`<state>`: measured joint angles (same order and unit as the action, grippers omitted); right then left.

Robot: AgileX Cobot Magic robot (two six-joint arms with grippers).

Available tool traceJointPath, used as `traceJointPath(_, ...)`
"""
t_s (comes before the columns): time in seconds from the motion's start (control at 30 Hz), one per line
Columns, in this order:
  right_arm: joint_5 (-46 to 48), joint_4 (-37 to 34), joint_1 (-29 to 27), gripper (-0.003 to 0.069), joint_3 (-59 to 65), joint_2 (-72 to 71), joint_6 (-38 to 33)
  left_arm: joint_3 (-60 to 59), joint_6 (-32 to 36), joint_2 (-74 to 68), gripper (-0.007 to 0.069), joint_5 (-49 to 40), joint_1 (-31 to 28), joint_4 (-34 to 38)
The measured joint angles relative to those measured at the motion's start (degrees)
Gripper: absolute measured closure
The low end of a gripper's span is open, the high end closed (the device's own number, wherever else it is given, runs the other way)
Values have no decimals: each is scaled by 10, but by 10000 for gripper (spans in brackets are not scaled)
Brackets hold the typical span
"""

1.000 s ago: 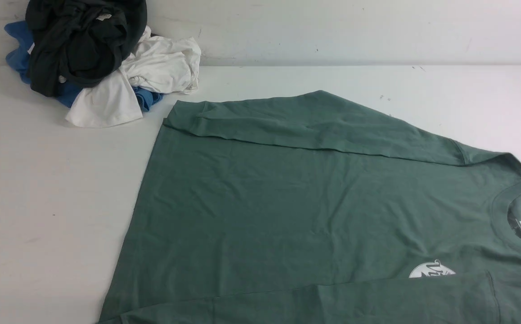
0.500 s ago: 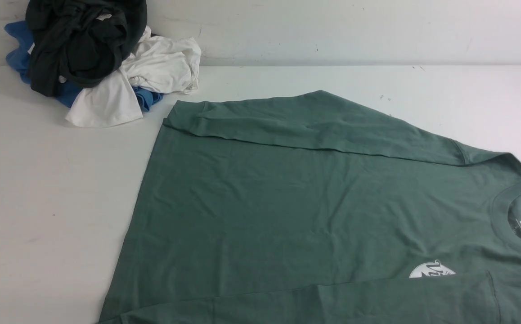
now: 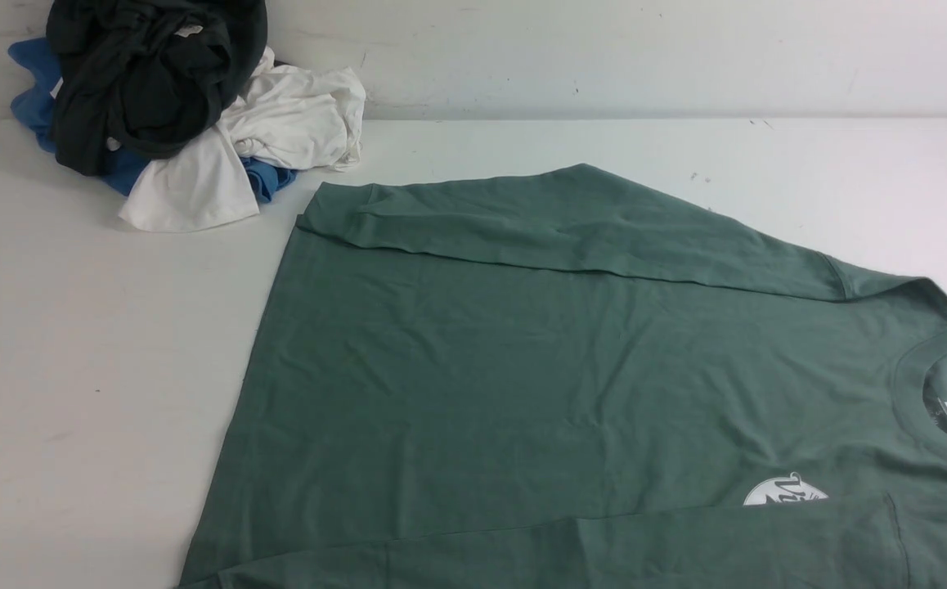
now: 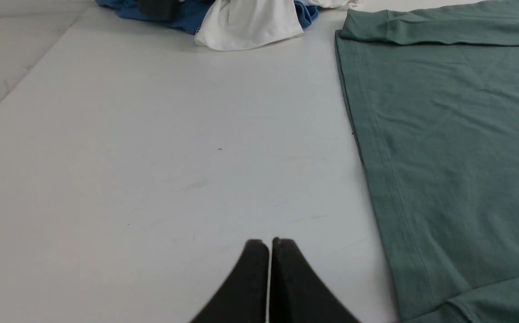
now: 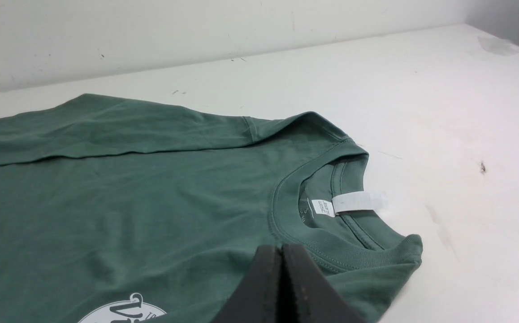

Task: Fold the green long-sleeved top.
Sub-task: Use the left arm to clamp the cuff closest to it

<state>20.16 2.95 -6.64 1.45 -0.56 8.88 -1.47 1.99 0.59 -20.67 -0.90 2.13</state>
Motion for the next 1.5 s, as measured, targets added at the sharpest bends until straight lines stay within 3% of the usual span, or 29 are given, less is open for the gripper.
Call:
traceJointPath(1.3,0,-1,0,674,0,0,0,0,0,0,631,1,0,1)
traceJointPath(1.5,0,-1,0,674,0,0,1,0,-20,0,631,7,0,65)
